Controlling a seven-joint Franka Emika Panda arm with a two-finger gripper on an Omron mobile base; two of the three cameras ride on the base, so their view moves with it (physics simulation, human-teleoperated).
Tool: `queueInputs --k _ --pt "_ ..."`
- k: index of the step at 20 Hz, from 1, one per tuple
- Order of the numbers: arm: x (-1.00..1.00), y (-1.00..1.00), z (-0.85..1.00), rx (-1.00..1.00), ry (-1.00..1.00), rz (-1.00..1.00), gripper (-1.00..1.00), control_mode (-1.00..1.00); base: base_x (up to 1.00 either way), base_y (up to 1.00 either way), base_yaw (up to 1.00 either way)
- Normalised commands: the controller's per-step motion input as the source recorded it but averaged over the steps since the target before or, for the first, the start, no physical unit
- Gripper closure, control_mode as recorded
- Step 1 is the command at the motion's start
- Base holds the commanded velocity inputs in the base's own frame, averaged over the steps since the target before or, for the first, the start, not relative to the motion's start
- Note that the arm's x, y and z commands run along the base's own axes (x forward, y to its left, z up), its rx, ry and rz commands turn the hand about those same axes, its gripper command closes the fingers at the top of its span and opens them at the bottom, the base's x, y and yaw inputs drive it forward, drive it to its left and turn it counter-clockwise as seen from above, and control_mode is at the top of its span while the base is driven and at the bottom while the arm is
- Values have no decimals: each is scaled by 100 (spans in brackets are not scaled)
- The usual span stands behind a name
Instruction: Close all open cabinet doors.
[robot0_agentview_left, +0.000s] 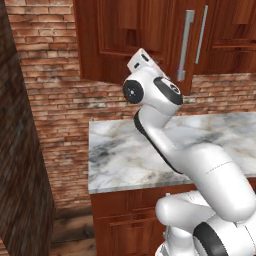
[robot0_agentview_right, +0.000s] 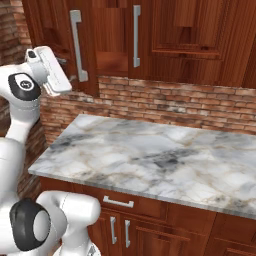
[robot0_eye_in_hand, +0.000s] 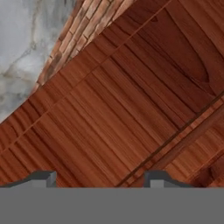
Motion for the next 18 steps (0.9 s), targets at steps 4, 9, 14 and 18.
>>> queueInputs --k 4,9,14,18 --pt "87 -39 2 3 5 8 -100 -100 0 0 0" --pt "74 -42 0 3 1 11 -100 -100 0 0 0" --pt "65 -45 0 3 0 14 -100 -100 0 0 0" --pt "68 -38 0 2 0 14 -100 -100 0 0 0"
